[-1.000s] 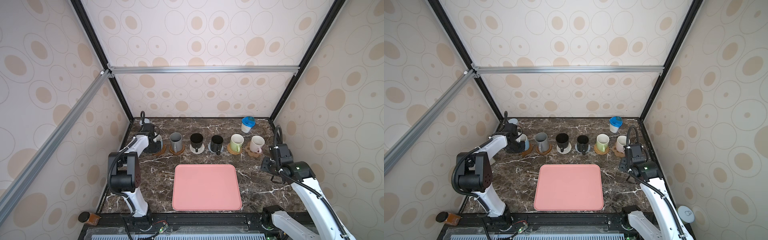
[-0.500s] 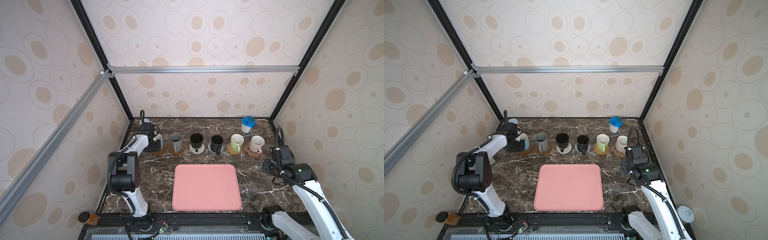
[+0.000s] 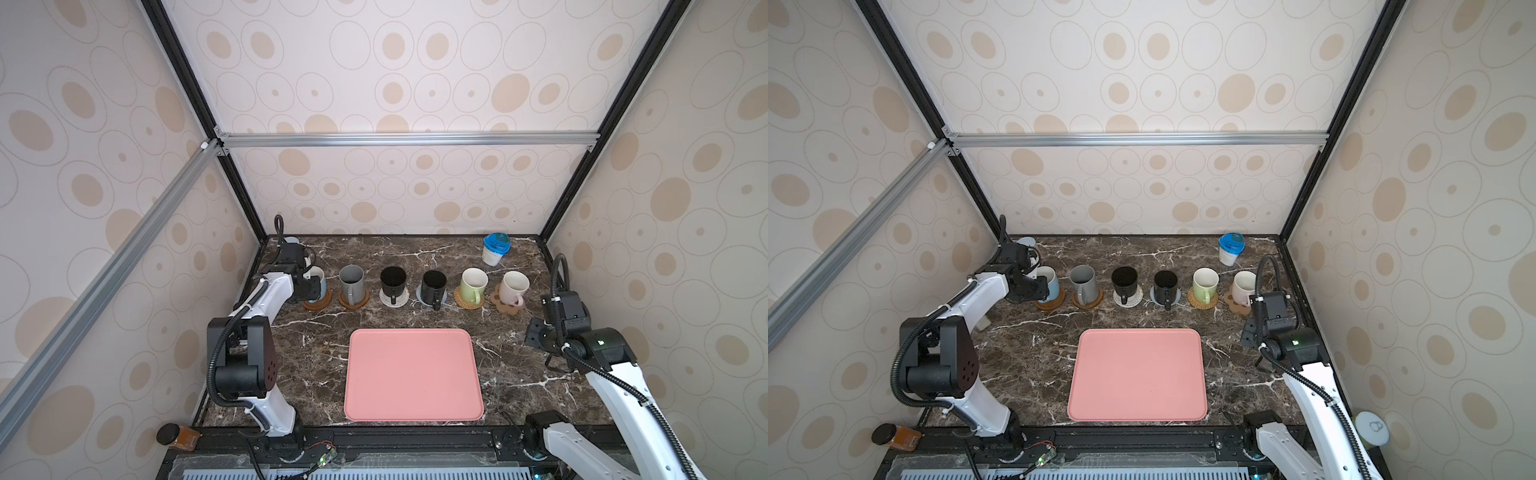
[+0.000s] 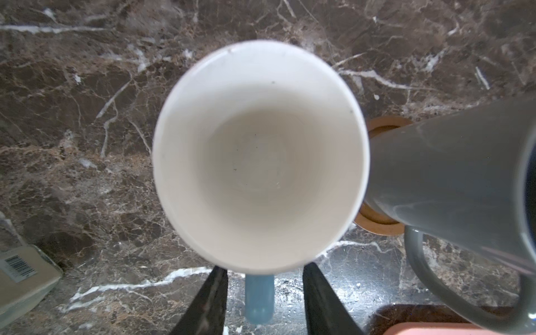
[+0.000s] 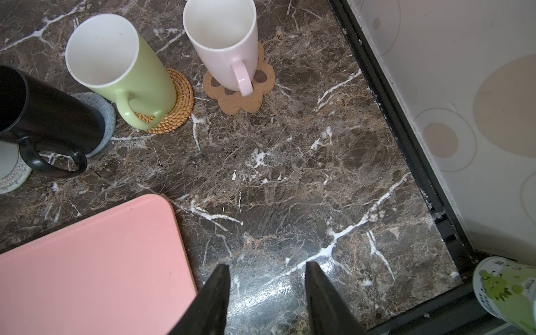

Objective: Place cups on coasters
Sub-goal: Place the cup on the coaster.

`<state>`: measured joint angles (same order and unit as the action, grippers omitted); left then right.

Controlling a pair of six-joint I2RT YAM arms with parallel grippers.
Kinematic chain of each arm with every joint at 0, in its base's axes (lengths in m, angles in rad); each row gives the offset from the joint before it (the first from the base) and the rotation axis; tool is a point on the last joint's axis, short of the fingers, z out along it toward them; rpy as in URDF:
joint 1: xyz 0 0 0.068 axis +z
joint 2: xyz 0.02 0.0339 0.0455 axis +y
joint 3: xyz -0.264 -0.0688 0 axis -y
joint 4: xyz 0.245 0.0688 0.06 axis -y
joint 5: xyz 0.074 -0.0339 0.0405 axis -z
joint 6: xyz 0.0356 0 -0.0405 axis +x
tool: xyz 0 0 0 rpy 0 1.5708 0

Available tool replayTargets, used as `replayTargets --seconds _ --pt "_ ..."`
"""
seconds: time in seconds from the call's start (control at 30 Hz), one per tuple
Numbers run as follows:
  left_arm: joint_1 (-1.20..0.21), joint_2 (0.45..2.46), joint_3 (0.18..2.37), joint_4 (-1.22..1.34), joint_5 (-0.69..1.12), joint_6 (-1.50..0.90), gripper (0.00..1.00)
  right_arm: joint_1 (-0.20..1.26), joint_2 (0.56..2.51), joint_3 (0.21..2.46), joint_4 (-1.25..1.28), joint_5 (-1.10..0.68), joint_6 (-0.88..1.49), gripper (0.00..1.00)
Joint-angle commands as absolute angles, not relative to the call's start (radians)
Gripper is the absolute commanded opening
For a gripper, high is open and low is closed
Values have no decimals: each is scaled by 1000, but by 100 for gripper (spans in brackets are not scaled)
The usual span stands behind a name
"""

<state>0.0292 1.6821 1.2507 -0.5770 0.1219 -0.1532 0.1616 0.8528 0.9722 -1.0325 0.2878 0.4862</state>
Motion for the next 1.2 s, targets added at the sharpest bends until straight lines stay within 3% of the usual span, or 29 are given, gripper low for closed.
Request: replayTargets --seconds 0.0,0.37,0.7,0.83,1.17 --pt "38 1670 1241 -575 115 -156 38 154 842 966 -1062 295 497 46" --pt "38 1645 1223 -584 77 -151 18 155 836 959 -1063 294 498 46" --pt "38 1626 1209 -589 73 -142 16 153 836 950 -1057 291 498 46" --pt "38 1623 1203 -593 71 -132 24 154 836 947 -1057 293 497 46" --pt "38 1562 1159 -536 98 -121 63 153 838 943 -1045 298 488 46"
